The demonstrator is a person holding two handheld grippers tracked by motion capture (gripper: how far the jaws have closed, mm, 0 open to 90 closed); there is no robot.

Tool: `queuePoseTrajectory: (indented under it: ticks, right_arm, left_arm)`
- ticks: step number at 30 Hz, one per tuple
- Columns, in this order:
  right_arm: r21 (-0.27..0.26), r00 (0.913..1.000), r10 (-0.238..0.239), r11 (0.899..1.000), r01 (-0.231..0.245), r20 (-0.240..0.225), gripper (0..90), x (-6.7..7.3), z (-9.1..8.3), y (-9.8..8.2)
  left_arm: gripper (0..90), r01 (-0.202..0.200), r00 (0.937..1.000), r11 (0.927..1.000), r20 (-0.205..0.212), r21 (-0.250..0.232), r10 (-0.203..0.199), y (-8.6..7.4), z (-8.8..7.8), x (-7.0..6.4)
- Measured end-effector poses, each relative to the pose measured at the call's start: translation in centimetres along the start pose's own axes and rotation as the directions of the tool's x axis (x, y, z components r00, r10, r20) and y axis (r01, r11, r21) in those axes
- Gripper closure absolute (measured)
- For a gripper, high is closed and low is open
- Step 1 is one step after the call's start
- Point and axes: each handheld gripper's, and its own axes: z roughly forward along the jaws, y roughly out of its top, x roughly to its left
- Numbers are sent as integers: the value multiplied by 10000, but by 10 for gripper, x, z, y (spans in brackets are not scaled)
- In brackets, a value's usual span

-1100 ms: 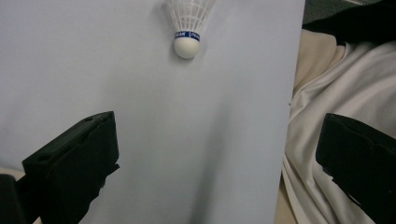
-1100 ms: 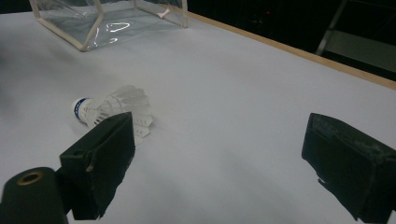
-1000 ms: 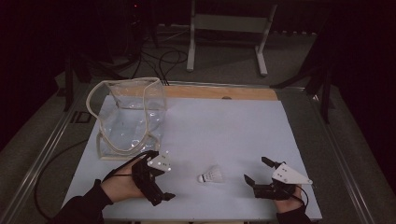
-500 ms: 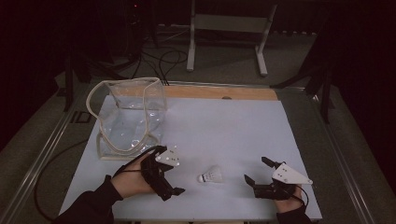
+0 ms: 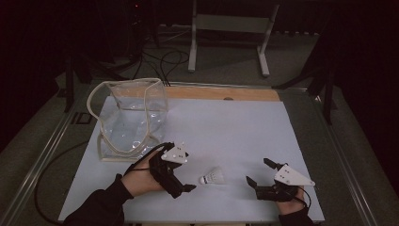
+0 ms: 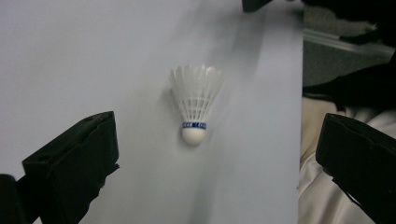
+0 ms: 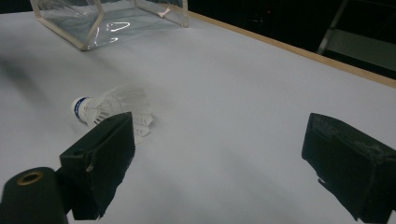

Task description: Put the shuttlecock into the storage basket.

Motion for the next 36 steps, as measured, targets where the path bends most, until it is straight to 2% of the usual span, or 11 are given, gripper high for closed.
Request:
queuePoseTrajectory:
  ticks: [3,7,13,15,16,31,36]
  right_arm:
    - [-4,10000,-10,10000,10,-14,96,0,0,0]
    - [-15,10000,-43,10000,43,-15,96,0,1,0]
    - [-18,10000,-48,10000,48,-36,96,0,1,0]
    - [-7,9999,-124,9999,124,-22,96,0,1,0]
    - [-16,9999,-122,9999,122,-33,96,0,1,0]
    - [27,9999,-97,9999,97,-68,96,0,1,0]
    - [20,10000,-47,10000,47,-88,96,0,1,-1]
  left_arm:
    - [5,44,10000,9999,64,-156,-43,1,4,1]
    - [5,-119,9999,9998,67,-182,120,0,10,1]
    - [5,66,9999,9999,-126,-133,-68,-4,22,4]
    - [5,0,10000,10000,-50,-31,0,-6,26,5]
    - [5,4,9999,10000,-151,-46,-5,-7,28,5]
    - [5,-154,9995,9975,273,692,135,-15,59,5]
    - [5,-21,9994,9971,336,759,-5,-18,68,7]
